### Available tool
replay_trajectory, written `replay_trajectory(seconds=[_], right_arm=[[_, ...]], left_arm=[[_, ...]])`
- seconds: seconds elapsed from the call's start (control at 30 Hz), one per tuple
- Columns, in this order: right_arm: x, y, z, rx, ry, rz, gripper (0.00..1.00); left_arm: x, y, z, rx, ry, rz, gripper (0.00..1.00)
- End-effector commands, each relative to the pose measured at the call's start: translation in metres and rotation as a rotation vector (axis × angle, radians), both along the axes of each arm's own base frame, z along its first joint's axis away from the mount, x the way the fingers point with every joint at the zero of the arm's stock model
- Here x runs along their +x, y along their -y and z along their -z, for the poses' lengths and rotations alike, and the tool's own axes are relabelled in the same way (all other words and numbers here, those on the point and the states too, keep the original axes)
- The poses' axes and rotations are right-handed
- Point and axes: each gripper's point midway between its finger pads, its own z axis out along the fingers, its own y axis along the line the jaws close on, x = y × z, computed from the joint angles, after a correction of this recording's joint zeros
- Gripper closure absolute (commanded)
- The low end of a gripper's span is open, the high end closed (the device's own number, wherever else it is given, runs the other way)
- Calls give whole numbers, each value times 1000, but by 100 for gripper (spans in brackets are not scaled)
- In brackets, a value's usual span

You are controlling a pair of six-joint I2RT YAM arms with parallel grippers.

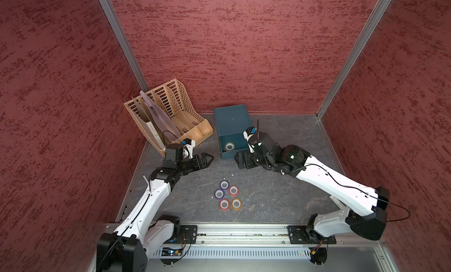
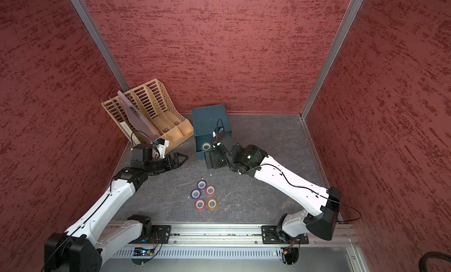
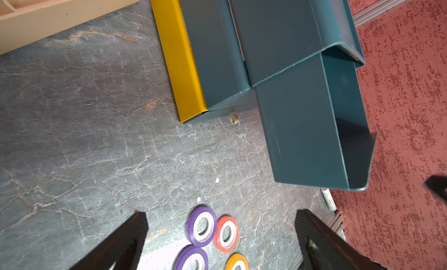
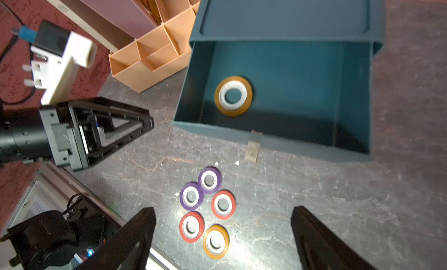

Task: Place the transparent tape into the drawer according to color
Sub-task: Place the tape in the drawer, then pick up the tape at the center of the board.

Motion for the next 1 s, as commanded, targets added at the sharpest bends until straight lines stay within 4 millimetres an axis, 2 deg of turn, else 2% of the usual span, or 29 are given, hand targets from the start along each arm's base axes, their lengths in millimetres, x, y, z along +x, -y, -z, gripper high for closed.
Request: replay_trajectory(seconds=[0.0, 0.23, 0.53, 0.7, 0.87, 0.9, 0.97], right_arm=[[-18, 5, 6, 50, -40, 23, 1], [-49, 17, 37, 18, -109, 21, 1], [-79, 10, 94, -65, -219, -14, 1], [-89, 0, 126, -139, -253, -39, 2], [-92, -6, 152, -183, -277, -48, 9], [-92, -7, 164, -213, -293, -46, 10], [-93, -9, 174, -233, -310, -52, 11]], left_arm=[[8, -2, -16, 10, 61, 5, 0], [8, -2, -17, 6, 64, 2, 0], [4, -3, -16, 4, 59, 0, 0], [3, -3, -16, 3, 58, -2, 0], [1, -3, -17, -1, 56, 1, 0], [0, -2, -17, -1, 58, 2, 0], [0, -3, -16, 1, 56, -1, 0]])
